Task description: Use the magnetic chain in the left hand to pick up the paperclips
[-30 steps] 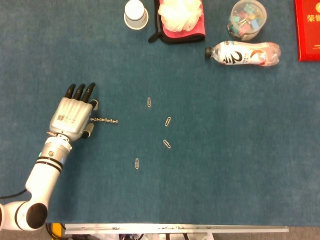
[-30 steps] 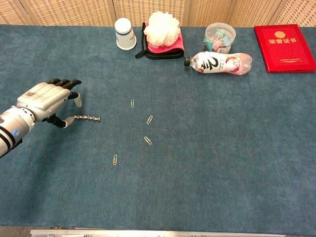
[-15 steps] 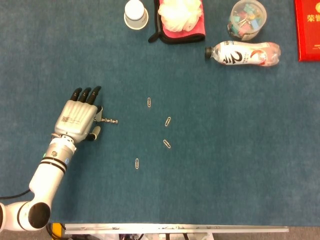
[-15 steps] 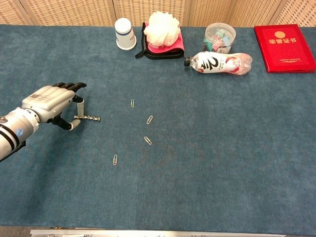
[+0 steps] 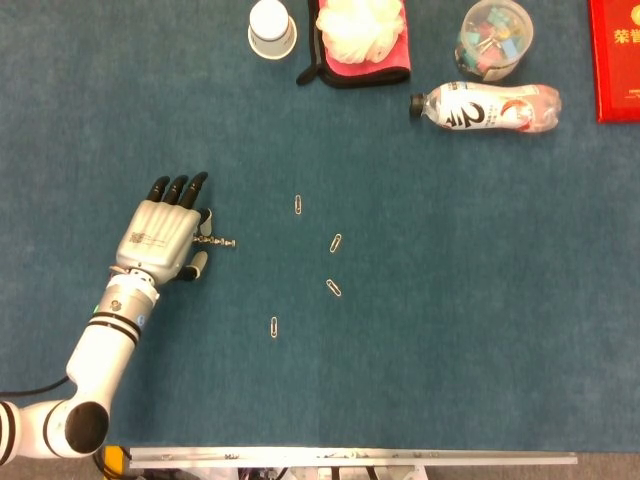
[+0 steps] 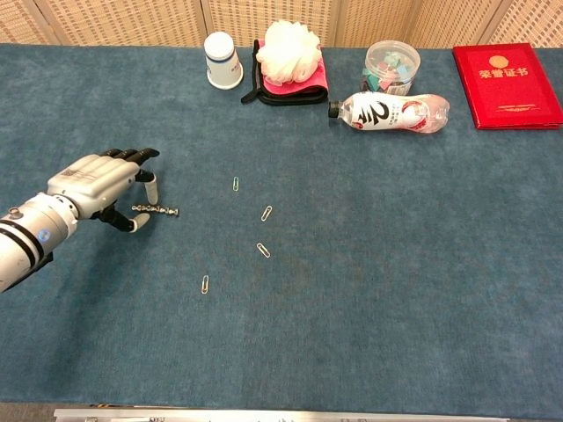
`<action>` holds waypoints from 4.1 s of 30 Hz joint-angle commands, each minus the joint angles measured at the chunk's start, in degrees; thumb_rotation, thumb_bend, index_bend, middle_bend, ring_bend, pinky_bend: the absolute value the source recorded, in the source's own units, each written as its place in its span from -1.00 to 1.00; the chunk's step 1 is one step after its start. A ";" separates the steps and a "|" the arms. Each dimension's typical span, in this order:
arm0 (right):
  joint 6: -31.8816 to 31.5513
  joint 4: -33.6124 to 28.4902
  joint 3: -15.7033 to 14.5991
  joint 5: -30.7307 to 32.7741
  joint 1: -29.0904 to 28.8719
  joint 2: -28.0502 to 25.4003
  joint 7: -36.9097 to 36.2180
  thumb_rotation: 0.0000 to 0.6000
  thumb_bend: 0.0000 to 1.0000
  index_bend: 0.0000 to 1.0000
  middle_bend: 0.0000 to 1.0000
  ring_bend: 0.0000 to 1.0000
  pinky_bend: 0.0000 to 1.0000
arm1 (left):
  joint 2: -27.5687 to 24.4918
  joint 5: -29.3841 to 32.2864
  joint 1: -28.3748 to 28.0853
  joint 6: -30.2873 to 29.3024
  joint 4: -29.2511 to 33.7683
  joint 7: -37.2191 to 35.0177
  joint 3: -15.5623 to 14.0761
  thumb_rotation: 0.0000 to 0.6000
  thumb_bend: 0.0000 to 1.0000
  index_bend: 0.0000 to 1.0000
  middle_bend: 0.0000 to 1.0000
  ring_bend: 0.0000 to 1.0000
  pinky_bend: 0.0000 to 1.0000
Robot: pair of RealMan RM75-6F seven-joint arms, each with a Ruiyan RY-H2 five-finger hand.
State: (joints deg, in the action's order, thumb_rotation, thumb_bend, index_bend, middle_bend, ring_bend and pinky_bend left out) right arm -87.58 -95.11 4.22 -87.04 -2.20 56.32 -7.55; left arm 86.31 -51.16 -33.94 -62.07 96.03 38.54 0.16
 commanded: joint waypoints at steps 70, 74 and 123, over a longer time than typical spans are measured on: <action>-0.30 -0.08 -0.03 -0.31 0.12 -0.18 -0.24 1.00 -1.00 -0.94 -0.84 -0.88 -0.34 | 1.62 -1.41 2.64 -6.07 -1.58 4.14 0.66 1.00 -0.26 0.28 -1.00 -1.00 -0.89; -0.35 -0.08 -0.04 -0.33 0.15 -0.20 -0.31 1.00 -1.00 -0.94 -0.84 -0.88 -0.34 | 0.01 -2.43 2.46 -6.94 0.85 5.85 0.33 1.00 -0.26 0.28 -1.00 -1.00 -0.89; -5.14 0.24 1.19 0.22 2.73 -2.03 -4.96 1.00 -1.00 -0.94 -0.84 -0.88 -0.34 | -9.51 -19.32 5.77 -10.52 27.16 27.48 -13.56 1.00 -0.26 0.31 -1.00 -1.00 -0.89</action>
State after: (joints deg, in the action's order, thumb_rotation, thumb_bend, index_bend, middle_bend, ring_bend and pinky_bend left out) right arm -92.71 -94.88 5.39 -86.82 0.52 54.30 -12.51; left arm 76.64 -70.30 -28.28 -72.72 122.99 65.80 -13.21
